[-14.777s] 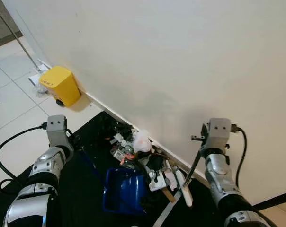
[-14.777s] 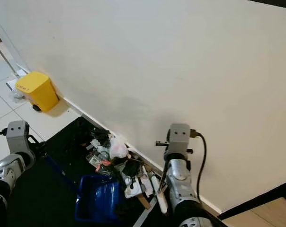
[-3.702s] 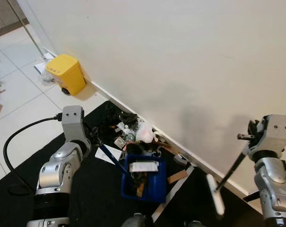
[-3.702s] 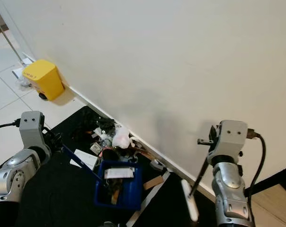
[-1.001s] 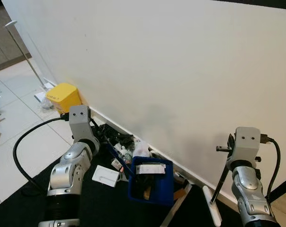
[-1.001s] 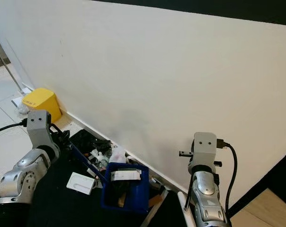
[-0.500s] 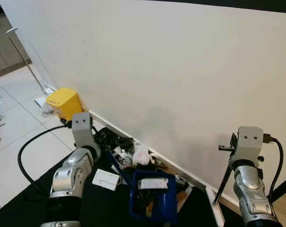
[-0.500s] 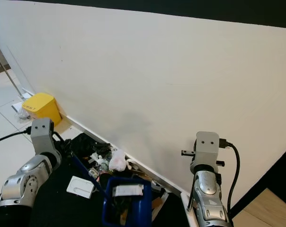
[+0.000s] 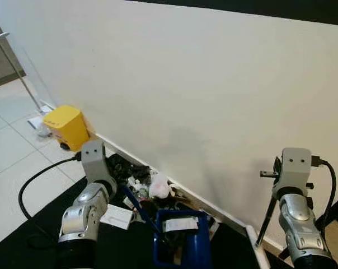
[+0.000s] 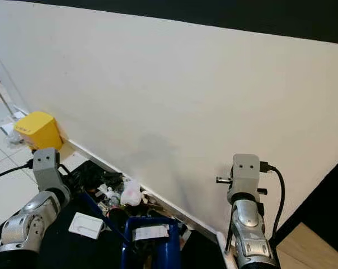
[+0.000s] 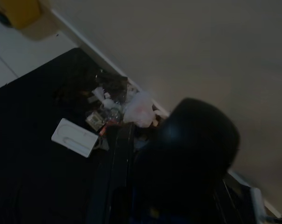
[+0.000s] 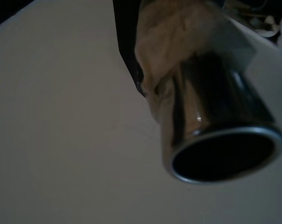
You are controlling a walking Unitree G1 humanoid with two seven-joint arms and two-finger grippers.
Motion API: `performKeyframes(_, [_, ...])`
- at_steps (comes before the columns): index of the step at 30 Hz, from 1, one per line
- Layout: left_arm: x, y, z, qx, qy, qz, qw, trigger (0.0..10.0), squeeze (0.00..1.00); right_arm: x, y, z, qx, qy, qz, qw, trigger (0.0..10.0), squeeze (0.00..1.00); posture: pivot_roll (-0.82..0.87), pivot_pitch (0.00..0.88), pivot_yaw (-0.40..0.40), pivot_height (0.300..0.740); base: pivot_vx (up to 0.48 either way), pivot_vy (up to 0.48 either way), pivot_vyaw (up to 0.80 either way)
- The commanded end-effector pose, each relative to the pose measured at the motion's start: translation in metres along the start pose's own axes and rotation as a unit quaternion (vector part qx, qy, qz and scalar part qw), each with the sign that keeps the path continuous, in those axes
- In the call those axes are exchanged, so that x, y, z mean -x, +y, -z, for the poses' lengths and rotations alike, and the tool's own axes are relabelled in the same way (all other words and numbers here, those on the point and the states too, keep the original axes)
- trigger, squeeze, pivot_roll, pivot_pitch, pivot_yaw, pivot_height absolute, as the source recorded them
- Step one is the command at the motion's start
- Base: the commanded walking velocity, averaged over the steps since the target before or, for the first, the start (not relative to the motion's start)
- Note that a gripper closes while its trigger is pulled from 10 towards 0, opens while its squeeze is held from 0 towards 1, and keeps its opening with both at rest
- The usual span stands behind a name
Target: Sweep floor
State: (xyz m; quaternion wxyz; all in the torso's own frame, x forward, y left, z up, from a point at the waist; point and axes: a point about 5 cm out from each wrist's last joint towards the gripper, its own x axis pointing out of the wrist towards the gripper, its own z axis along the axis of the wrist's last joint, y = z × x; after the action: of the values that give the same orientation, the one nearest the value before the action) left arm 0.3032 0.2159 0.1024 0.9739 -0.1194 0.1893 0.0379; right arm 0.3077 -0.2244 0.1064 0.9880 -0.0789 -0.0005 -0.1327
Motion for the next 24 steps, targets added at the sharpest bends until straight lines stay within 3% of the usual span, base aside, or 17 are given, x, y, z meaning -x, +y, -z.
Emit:
performKeyframes(1, [0.004,0.002,-0.009,0.008,-0.027,-0.001,1.000,10.0,0.00,-0.003,-0.005,-0.007,0.004,-0.022,0.007,1.000,10.0,0.00,-0.06,0.034,-0.003,0.740,0.000,0.000,0.00])
performKeyframes(4, [0.005,0.004,-0.008,0.009,-0.025,-0.002,1.000,10.0,0.00,-0.003,-0.006,-0.006,-0.002,-0.022,0.012,1.000,10.0,0.00,-0.06,0.034,-0.003,0.740,0.000,0.000,0.00])
performKeyframes(7, [0.005,0.004,-0.010,0.010,-0.023,-0.001,1.000,10.0,0.00,-0.001,-0.006,0.000,-0.044,-0.009,0.028,0.999,10.0,0.00,-0.05,0.039,0.016,0.740,0.000,0.000,0.00])
performKeyframes(19, [0.004,0.007,-0.017,0.008,-0.021,0.004,1.000,10.0,0.00,0.004,-0.012,0.008,-0.069,-0.007,0.049,0.996,10.0,0.00,-0.04,0.041,0.038,0.740,0.000,0.000,0.00])
performKeyframes(24, [0.006,0.010,-0.019,0.002,-0.017,0.007,1.000,10.0,0.00,0.005,-0.016,0.010,-0.117,-0.004,0.067,0.991,10.0,0.00,-0.04,0.047,0.044,0.740,0.000,0.000,0.00])
